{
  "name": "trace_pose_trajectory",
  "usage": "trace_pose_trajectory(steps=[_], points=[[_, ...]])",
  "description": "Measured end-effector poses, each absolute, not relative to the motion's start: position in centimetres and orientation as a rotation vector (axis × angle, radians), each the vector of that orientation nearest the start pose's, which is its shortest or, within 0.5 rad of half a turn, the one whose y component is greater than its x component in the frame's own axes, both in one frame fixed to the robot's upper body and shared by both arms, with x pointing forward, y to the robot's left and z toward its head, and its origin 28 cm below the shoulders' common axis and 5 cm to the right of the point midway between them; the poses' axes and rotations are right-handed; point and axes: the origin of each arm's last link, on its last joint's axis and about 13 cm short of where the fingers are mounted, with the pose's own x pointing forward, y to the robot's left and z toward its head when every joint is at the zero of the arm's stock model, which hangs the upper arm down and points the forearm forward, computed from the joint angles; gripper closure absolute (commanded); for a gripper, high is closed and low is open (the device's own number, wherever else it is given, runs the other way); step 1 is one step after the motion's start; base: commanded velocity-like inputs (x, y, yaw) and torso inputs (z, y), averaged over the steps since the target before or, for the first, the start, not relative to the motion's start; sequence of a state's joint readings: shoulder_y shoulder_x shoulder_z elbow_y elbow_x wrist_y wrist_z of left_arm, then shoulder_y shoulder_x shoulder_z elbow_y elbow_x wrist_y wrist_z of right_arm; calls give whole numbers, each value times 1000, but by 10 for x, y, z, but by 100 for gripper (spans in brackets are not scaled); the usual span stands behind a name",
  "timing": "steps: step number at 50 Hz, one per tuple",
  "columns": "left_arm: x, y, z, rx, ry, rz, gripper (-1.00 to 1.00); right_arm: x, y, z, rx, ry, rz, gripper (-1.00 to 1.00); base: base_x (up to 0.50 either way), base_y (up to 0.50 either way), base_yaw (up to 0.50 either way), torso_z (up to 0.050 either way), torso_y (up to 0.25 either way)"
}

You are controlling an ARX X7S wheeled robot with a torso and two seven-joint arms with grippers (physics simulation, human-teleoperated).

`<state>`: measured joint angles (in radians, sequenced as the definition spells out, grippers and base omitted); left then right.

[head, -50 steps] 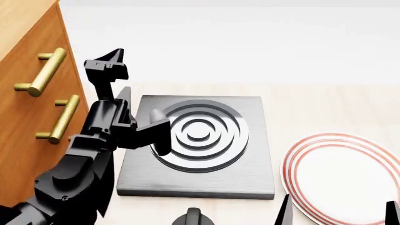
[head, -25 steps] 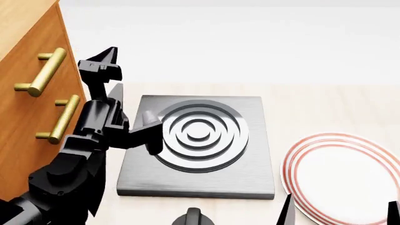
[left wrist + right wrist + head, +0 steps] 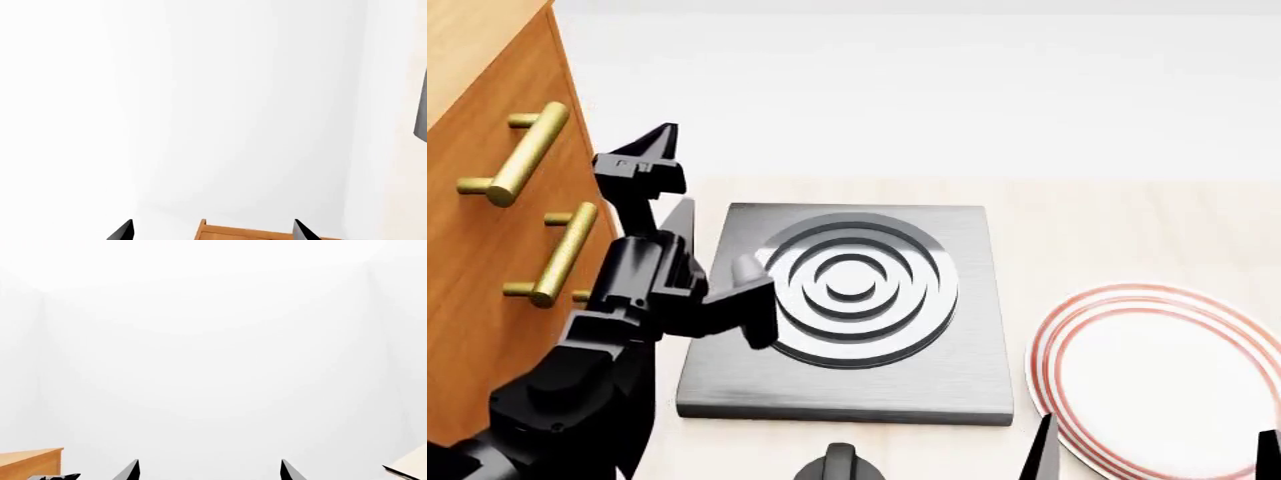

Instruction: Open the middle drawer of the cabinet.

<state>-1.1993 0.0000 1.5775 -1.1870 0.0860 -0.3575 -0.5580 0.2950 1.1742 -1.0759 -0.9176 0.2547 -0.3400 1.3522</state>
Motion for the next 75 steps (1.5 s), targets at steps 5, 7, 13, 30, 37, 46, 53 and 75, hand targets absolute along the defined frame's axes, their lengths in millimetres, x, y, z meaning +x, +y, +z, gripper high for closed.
trace_pose_trajectory(steps=[5,7,13,30,37,46,53,75], points=[[406,186,121,1602,-208,124,-100,105,-112,165,99,-527,-11,-100,0,0,0,0,0],[406,186,120,1595,-204,126,-100,106,-112,165,99,-527,-11,-100,0,0,0,0,0],[405,188,117,1584,-191,131,-100,106,-112,165,99,-526,-11,-100,0,0,0,0,0],[401,190,106,1571,-154,114,-100,106,-112,164,99,-526,-8,-100,0,0,0,0,0],[400,190,104,1568,-148,109,-100,106,-111,165,99,-530,-8,-100,0,0,0,0,0],[400,190,103,1566,-144,106,-100,107,-110,164,85,-519,-12,-100,0,0,0,0,0],[399,190,102,1565,-143,105,-100,108,-110,164,79,-514,-14,-100,0,0,0,0,0],[399,190,100,1561,-139,102,-100,108,-109,163,74,-509,-17,-100,0,0,0,0,0]])
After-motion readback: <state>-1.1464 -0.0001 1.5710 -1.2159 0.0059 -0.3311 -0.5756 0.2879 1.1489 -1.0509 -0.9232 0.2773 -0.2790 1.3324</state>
